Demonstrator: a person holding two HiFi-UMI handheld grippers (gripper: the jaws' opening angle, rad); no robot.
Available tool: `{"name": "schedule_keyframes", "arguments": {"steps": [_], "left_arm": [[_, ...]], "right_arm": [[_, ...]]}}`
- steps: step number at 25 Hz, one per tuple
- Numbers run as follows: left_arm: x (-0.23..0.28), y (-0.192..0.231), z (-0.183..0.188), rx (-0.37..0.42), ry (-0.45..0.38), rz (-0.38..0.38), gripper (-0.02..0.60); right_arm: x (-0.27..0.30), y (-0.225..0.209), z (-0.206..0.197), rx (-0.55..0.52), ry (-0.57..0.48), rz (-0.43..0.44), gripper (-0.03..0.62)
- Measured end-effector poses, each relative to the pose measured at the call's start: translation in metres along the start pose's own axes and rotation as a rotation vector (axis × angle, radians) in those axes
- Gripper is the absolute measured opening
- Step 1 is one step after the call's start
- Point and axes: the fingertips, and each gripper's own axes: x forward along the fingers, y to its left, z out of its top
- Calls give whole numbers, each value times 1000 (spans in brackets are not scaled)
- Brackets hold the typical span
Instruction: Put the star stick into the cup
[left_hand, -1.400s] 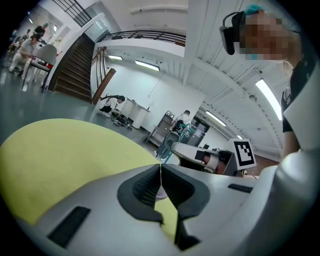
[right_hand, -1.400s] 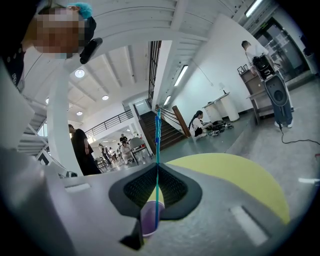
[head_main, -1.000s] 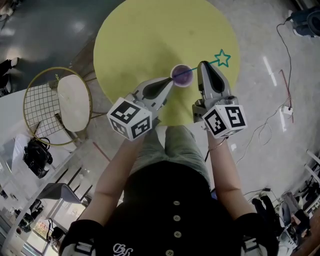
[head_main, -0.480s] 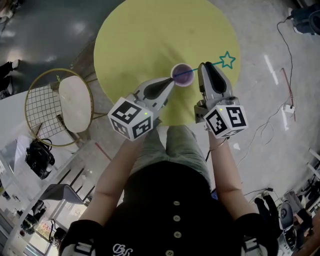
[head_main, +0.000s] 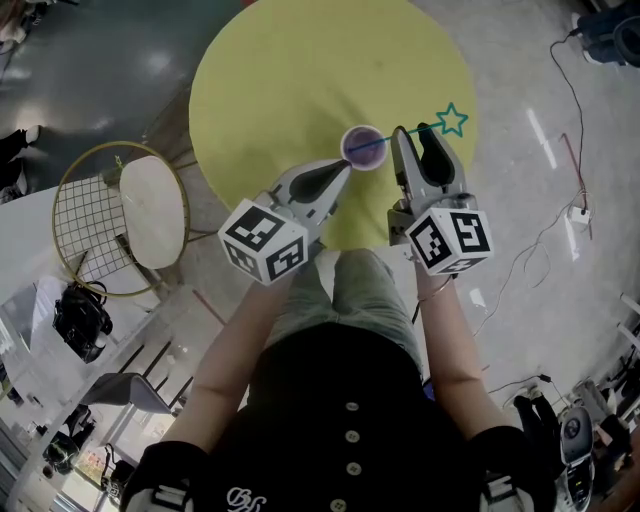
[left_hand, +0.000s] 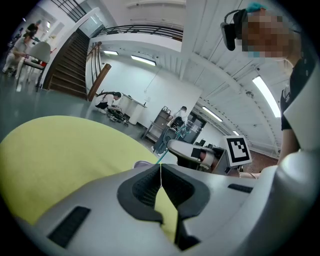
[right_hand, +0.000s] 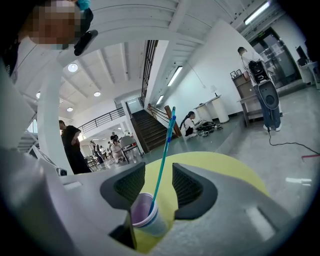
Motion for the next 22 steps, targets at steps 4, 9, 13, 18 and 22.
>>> {"name": "schedule_keyframes", "arguments": {"steps": [4, 9, 13, 18, 22], "left_arm": [[-8, -5, 6, 9, -19, -4, 14], [-22, -14, 7, 26, -35, -11, 12], [-32, -20, 12, 42, -53, -18, 12], [-49, -35, 11, 79, -61, -52, 12], [-64, -44, 20, 101, -103, -113, 14]], "right_arm": [[-9, 2, 6, 4, -23, -34, 175], [-27, 15, 9, 14, -55, -38, 175], [-39, 26, 11, 6, -72, -44, 175], [-59, 46, 11, 5, -94, -53, 173], [-69, 67, 12, -6, -113, -61, 172]]}}
